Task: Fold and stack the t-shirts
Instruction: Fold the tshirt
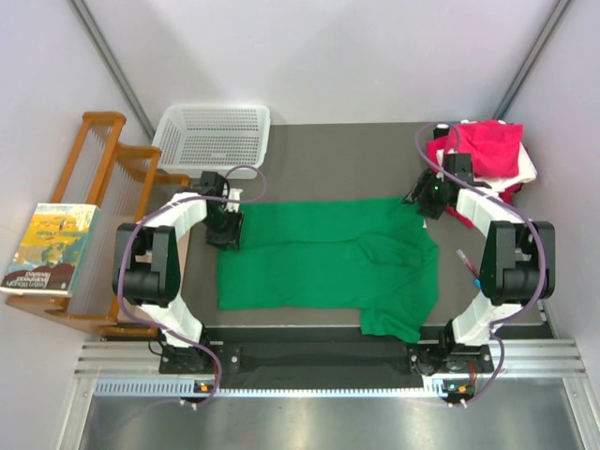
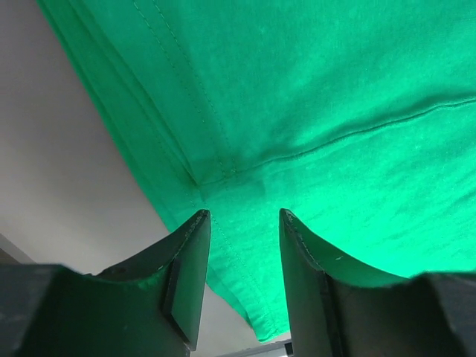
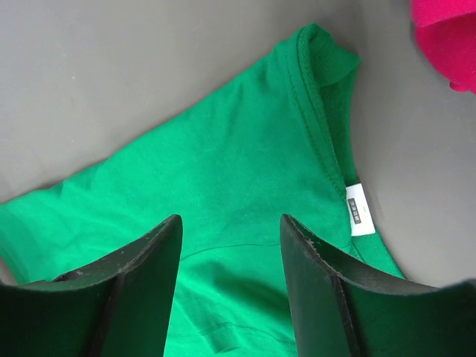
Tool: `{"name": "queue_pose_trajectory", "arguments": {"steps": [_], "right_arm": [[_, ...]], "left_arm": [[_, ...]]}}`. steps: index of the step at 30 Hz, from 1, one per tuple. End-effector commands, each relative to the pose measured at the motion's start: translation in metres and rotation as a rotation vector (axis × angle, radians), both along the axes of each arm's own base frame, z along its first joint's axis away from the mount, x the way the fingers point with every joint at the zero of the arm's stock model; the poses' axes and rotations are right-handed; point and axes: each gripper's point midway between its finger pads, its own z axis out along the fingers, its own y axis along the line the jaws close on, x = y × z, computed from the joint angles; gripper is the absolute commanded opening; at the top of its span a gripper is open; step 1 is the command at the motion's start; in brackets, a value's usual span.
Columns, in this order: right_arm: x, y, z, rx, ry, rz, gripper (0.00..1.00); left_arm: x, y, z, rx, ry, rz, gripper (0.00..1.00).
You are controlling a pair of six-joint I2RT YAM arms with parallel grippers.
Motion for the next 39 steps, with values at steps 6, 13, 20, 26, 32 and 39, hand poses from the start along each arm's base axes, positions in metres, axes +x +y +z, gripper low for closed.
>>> {"name": "queue_pose_trajectory", "arguments": {"steps": [6, 13, 20, 26, 32, 39], "right_arm": [[0.003, 0.001, 0.026, -0.012, -0.085, 0.016, 0.54], [0.0, 0.002, 0.022, -0.008, -0.076, 0.021, 0.54], [-0.002, 0.003, 0.021, -0.008, -0.075, 0.025, 0.53], [-0.007, 0.002, 0.022, -0.014, -0.074, 0.026, 0.51], [-0.017, 0.001, 0.024, -0.022, -0.073, 0.024, 0.51], [-0.026, -0.003, 0.028, -0.039, -0.062, 0.024, 0.5]], "left_arm": [[0.022, 0.005, 0.001, 0.036, -0.052, 0.005, 0.44], [0.034, 0.008, -0.001, 0.05, -0.074, 0.02, 0.41], [0.043, 0.006, 0.004, 0.043, -0.093, 0.027, 0.33], [0.041, 0.008, 0.0, 0.047, -0.086, 0.034, 0.0], [0.04, 0.009, 0.001, 0.049, -0.092, 0.031, 0.0], [0.039, 0.025, 0.002, 0.131, -0.109, 0.026, 0.0]]}}
